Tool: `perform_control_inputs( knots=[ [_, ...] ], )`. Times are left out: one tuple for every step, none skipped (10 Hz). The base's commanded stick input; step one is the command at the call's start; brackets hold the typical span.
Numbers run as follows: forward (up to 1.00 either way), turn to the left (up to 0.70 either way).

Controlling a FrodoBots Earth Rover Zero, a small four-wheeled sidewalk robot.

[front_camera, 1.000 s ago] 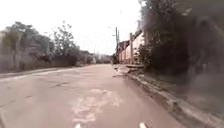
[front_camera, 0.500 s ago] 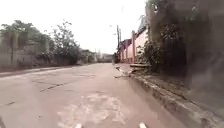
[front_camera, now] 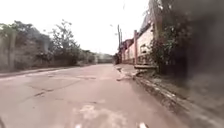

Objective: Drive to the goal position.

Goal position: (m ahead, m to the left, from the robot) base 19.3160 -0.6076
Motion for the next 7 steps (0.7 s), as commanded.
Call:
perform_control_inputs(
  knots=[
    [0.85, 0.00],
    [0.85, 0.00],
    [0.85, 0.00],
    [0.85, 0.00],
    [0.85, 0.00],
    [0.85, 0.00],
    [0.85, 0.00]
  ],
)
